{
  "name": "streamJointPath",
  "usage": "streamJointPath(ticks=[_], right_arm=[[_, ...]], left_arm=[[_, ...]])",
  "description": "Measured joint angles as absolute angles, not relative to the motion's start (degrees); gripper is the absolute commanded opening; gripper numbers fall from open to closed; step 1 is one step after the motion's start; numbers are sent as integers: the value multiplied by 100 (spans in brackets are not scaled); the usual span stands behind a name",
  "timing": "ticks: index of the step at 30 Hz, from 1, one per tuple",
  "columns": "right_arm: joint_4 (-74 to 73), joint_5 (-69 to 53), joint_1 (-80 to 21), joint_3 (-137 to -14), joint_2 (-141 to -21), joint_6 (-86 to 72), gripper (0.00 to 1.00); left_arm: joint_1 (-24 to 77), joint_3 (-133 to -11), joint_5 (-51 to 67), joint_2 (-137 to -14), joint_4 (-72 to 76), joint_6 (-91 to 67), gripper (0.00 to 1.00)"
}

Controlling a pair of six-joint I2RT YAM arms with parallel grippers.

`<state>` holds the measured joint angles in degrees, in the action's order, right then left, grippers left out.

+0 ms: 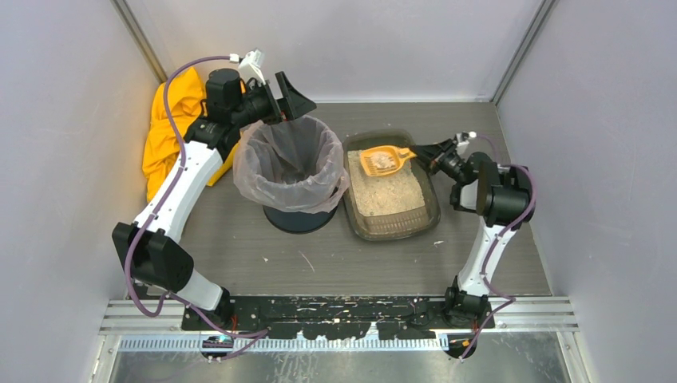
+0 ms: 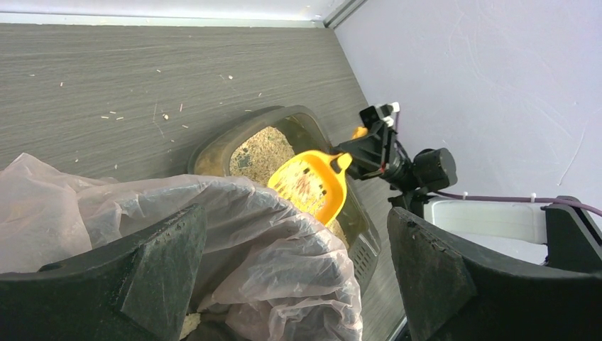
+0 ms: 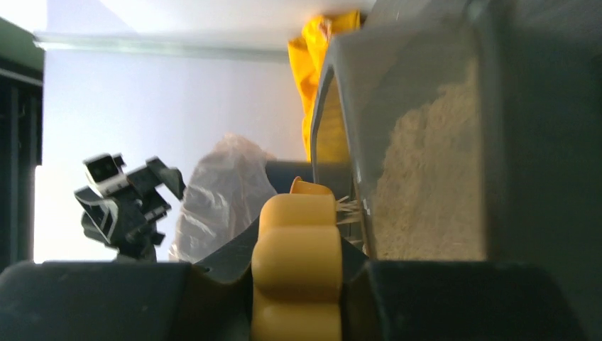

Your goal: Clean the litter box

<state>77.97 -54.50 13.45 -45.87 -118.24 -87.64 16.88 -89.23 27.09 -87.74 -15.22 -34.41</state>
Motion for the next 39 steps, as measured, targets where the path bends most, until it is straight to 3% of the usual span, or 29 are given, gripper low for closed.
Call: streamJointPath(ticks=[3, 10, 16, 22, 28, 39], right_arm=[[7782, -5520, 980, -4598, -11867, -8748, 1], [7802, -5474, 1551, -4554, -11867, -8770, 1], [7802, -5590, 1208, -4556, -11867, -8774, 1], [7804, -5472, 1710, -4523, -11867, -8788, 1], [7797, -5577, 1092, -4532, -11867, -8790, 1], [7800, -5546, 1470, -4506, -11867, -8801, 1]], left_arm=[[1688, -8923, 2709, -8774, -1522, -3446, 97], [1688, -8923, 2705, -8772, -1529, -3404, 97], [1688, -8923, 2705, -8772, -1527, -3406, 97], [1688, -8923, 2705, -8772, -1527, -3406, 97], [1688, -8923, 2707, -8772, -1525, -3413, 97], [1688, -8923, 2707, -8768, -1527, -3409, 97]])
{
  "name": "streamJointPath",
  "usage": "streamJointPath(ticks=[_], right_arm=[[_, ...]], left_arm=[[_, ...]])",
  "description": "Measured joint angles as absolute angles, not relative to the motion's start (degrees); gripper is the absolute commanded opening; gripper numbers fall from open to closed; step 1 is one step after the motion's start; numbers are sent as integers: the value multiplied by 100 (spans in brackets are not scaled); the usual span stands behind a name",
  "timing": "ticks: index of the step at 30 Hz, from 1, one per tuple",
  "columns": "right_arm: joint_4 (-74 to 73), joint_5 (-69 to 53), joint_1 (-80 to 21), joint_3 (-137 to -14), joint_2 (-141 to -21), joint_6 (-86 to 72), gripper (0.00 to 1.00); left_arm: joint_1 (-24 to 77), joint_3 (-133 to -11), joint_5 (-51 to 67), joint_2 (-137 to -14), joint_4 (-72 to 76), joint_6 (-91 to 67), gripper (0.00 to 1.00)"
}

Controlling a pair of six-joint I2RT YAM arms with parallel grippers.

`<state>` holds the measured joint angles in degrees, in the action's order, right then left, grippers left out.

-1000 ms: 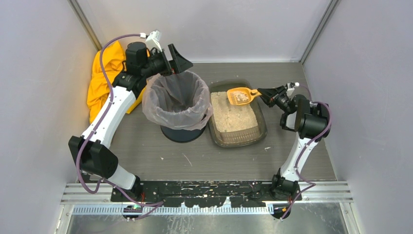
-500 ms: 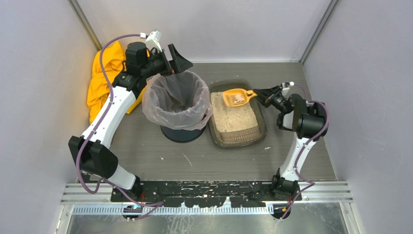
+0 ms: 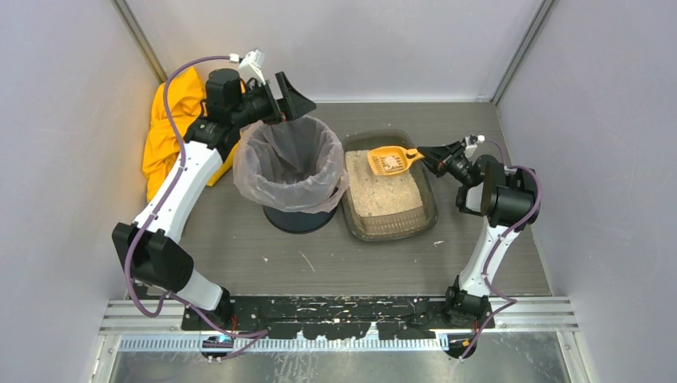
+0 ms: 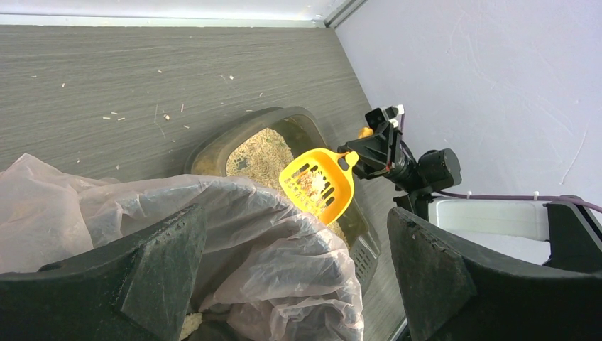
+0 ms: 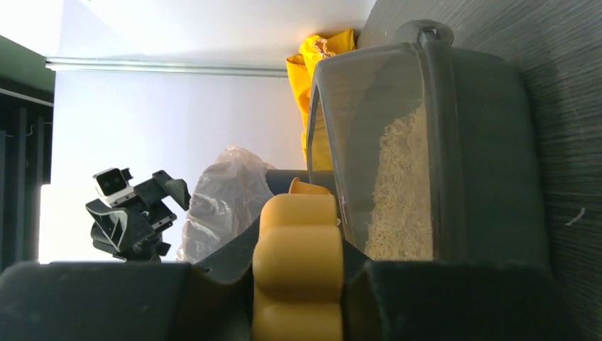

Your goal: Clean the litter box

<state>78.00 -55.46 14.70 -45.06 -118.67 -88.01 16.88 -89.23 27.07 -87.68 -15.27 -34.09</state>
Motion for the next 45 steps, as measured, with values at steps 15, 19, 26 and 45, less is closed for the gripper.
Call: streamJointPath(ticks=[15, 19, 26, 45], right_arm=[[7802, -5710, 1339, -4517, -11880, -8783, 1], [7802, -5599, 1500, -4519, -11880, -8801, 1], [7773, -5682, 1308, -4501, -11817, -8873, 1], [5802, -5520, 1297, -5846, -9848, -8774, 1]], left_arm=[[1715, -8917, 2705, -8702, -1533, -3395, 97], [1715, -8855, 2703, -8589, -1538, -3382, 97], [1715, -8849, 2696, -8525, -1555, -3312, 97], [1719, -8759, 2659, -8484, -1570, -3256, 97]])
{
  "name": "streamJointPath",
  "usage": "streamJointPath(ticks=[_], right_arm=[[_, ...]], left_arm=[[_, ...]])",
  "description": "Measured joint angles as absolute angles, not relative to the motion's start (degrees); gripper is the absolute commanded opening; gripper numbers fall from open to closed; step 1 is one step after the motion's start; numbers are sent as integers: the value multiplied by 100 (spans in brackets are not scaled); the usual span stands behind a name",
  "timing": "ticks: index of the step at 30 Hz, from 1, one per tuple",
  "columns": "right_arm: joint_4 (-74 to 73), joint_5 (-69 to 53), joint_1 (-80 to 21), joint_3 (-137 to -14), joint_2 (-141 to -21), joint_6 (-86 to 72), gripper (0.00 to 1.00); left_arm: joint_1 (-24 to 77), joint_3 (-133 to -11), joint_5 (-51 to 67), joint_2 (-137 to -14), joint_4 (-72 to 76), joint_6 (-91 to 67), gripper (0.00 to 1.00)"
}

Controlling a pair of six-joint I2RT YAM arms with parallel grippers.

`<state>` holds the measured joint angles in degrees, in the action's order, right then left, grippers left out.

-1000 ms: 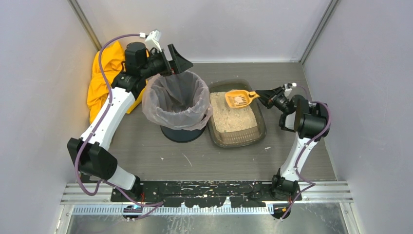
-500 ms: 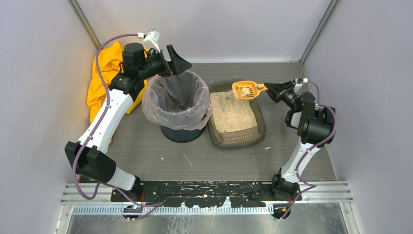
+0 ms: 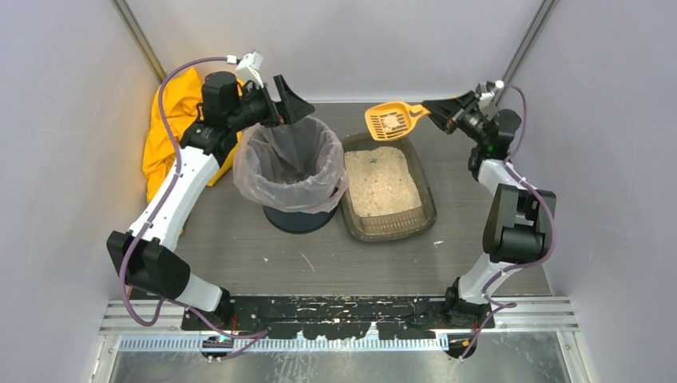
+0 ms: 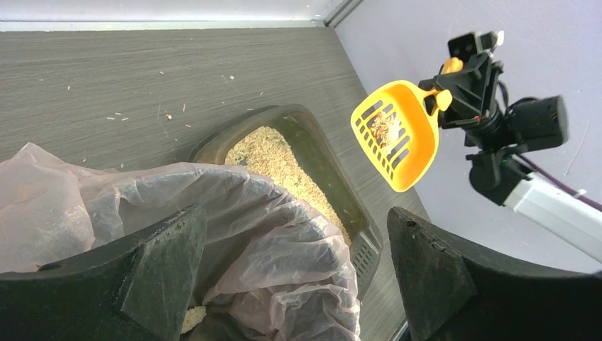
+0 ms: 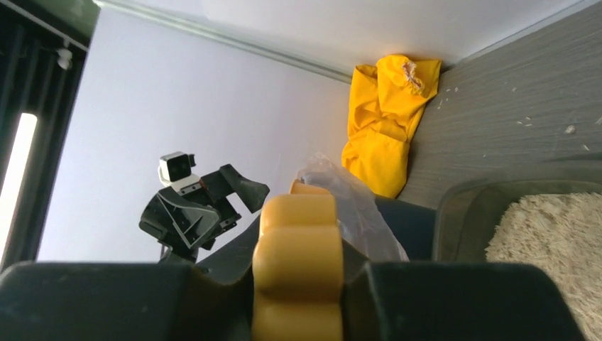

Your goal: Clean the litter box

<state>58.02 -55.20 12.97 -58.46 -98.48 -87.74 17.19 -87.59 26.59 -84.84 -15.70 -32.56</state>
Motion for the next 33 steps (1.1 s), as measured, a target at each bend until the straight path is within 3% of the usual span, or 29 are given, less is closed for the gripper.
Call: streamJointPath(ticks=[4, 15, 22, 33], right_arm=[[4372, -5450, 679, -6615, -9612, -7959, 1], [2849, -5365, -652, -8003, -9791, -7249, 1], [-292, -4943, -1354, -9651, -10103, -5063, 1], [-3109, -4128, -1911, -11690, -10772, -3133, 1]], left_arm=[[1719, -8729, 2659, -8484, -1566, -3256, 97], [1710, -8694, 2532, -8416, -1743, -3085, 97], [1629, -8807, 2108, -8329, -2290, -2757, 98], [1535, -8816, 1796, -7972, -2620, -2499, 98]])
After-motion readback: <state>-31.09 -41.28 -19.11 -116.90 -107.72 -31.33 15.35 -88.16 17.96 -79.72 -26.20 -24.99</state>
